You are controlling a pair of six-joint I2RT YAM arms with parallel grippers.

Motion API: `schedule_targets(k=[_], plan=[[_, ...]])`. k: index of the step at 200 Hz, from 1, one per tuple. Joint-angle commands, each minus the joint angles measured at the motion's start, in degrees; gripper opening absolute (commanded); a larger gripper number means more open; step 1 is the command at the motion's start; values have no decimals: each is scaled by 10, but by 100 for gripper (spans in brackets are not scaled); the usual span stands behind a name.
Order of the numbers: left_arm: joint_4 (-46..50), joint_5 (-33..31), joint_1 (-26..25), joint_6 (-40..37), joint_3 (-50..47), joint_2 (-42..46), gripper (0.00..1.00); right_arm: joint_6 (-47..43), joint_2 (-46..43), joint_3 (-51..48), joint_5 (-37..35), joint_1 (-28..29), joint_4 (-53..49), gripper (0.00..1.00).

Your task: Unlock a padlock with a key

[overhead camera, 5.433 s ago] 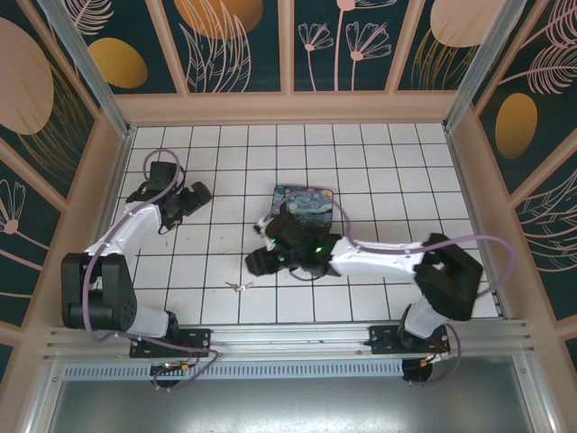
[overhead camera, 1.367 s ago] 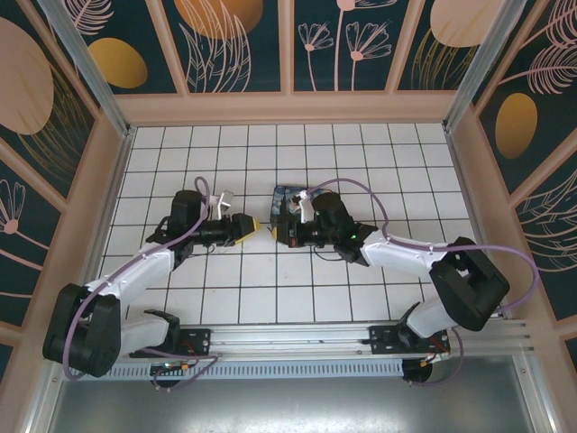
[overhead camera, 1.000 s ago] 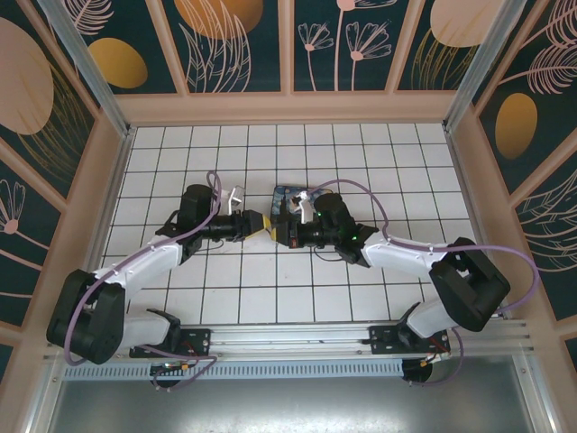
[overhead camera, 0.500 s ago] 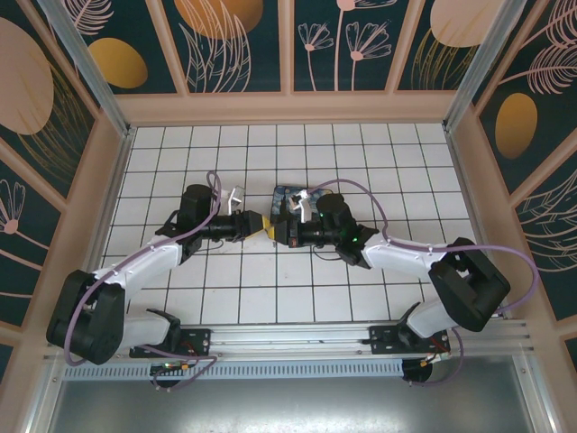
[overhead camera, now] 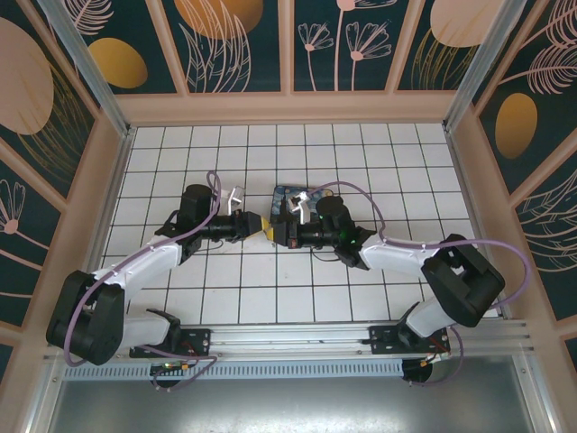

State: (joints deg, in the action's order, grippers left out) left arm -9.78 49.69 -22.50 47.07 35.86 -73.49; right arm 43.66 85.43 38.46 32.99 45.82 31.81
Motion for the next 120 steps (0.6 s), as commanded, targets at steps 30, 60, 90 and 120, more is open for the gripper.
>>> schedule_targets(k=[30,60,90,120], plan=[[-19,26,-2,7,11,11,26,16,2,-29,11,-10,56,3],[-31,31,-1,13,11,6,18,16,11,-26,18,-12,61,2],[-31,32,-2,13,13,5,18,22,18,-31,28,-20,78,2],[-16,31,-2,2,23,7,20,33,31,-37,41,-27,103,2]])
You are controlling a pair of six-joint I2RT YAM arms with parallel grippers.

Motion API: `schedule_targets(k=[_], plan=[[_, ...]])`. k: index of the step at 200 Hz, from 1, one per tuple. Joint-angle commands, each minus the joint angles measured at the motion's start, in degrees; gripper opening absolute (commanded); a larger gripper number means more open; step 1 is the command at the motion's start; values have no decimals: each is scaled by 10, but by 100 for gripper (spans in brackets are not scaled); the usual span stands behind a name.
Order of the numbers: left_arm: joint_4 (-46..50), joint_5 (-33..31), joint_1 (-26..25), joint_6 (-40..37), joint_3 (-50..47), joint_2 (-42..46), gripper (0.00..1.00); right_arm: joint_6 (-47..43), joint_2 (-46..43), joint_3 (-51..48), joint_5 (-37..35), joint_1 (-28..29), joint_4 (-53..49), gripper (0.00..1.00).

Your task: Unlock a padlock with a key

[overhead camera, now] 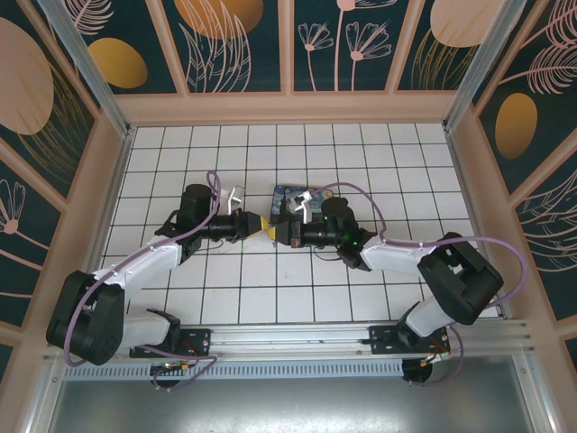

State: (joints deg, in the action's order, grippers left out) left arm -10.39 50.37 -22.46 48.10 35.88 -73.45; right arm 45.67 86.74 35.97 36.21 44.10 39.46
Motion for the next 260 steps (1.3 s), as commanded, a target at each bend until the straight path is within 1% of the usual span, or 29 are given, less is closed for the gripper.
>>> schedule_targets(k=[1,18,45,73,88,124,141,160,176,190,200,237,260], plan=[[-9,24,-2,-8,23,6,20,13,19,-12,9,-10,28,2],[-8,25,-2,-7,26,4,21,19,23,-17,11,-12,43,2],[-7,26,-2,-9,24,9,19,29,22,-28,11,-12,62,2],[-8,28,-2,-10,19,11,17,28,22,-29,9,-14,62,2],[-8,28,-2,-8,21,10,13,30,23,-29,10,-16,63,2],[-10,28,-2,-7,25,11,13,32,22,-32,10,-20,65,2],[-10,30,-2,-8,26,13,8,33,23,-31,13,-20,68,3],[-13,31,-2,-6,25,11,5,31,22,-30,8,-20,64,10],[-20,28,-2,0,25,8,1,29,20,-32,8,-21,65,22],[-29,25,-2,7,25,5,0,31,16,-39,9,-24,72,31],[-38,24,-2,13,24,5,0,42,11,-50,10,-27,94,36],[-67,16,-2,35,16,9,0,85,-5,-76,0,-29,159,41],[-108,12,-2,66,4,8,0,116,-5,-86,-21,-19,203,42]])
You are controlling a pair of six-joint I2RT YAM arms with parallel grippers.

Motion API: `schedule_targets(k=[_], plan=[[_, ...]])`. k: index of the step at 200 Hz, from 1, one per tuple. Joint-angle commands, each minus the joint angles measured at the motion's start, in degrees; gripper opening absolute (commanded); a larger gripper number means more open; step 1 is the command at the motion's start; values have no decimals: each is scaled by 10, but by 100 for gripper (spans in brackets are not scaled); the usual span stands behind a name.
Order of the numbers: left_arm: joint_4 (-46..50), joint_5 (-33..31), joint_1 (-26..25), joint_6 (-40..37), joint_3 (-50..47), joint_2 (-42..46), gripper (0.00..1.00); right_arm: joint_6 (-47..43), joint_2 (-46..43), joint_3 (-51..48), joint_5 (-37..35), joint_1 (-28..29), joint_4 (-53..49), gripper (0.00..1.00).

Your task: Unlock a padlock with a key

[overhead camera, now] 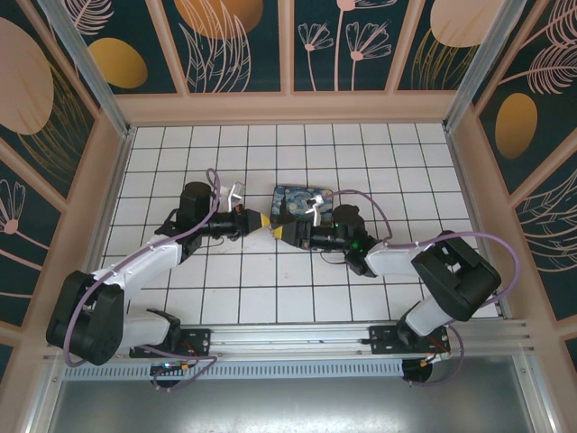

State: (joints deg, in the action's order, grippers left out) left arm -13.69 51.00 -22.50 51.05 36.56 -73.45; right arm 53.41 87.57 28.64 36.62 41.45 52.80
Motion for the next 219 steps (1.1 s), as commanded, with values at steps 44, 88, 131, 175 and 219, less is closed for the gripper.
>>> schedule_targets(k=[44,88,131,175,219], plan=[[-103,2,-1,54,-12,3,0,74,13,-9,-51,34,132,37],[-90,-1,-2,47,-12,13,0,77,5,-21,-74,29,131,39],[-90,-5,-2,48,-9,5,0,44,-42,-30,-112,19,60,47],[-114,4,-2,63,-3,-7,0,45,-53,-17,-118,16,60,44],[-123,8,-2,71,9,-16,0,86,-9,0,-100,17,121,31]])
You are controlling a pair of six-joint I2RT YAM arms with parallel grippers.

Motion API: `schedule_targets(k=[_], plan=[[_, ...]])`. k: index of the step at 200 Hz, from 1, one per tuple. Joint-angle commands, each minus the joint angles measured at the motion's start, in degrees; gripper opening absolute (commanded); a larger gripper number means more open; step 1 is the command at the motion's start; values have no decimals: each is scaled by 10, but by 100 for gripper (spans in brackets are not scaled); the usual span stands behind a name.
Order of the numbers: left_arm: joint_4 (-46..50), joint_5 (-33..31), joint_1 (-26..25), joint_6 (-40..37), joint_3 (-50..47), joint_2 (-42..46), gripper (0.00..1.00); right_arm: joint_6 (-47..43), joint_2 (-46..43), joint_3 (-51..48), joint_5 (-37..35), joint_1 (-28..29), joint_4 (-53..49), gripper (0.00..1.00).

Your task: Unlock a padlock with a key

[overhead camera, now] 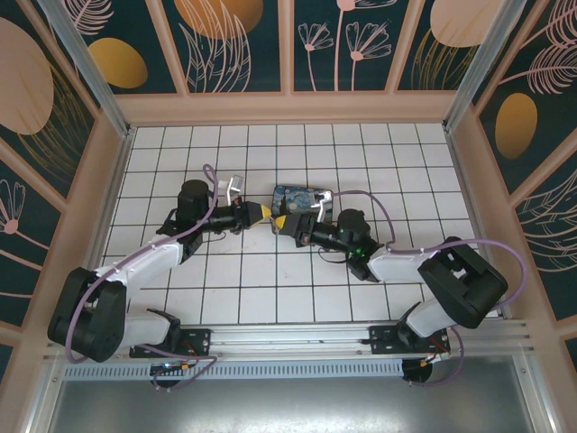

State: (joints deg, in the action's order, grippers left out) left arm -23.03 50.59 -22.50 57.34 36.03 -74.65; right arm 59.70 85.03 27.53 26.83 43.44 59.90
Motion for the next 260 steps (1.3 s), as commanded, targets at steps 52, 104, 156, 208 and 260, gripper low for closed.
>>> schedule_targets(k=[52,104,156,208,260], plan=[[-62,8,-2,22,14,-21,0,35,22,0,-1,1,73,19],[-65,0,-2,22,-2,-5,0,49,18,-10,-5,4,107,12],[-96,-5,-2,44,-23,-13,5,64,-8,-33,-34,11,132,2],[8,-55,-1,-20,8,-21,64,61,-47,-84,-76,-12,54,0],[229,-365,-145,-138,23,-22,69,8,-200,-136,-99,-65,-170,0]])
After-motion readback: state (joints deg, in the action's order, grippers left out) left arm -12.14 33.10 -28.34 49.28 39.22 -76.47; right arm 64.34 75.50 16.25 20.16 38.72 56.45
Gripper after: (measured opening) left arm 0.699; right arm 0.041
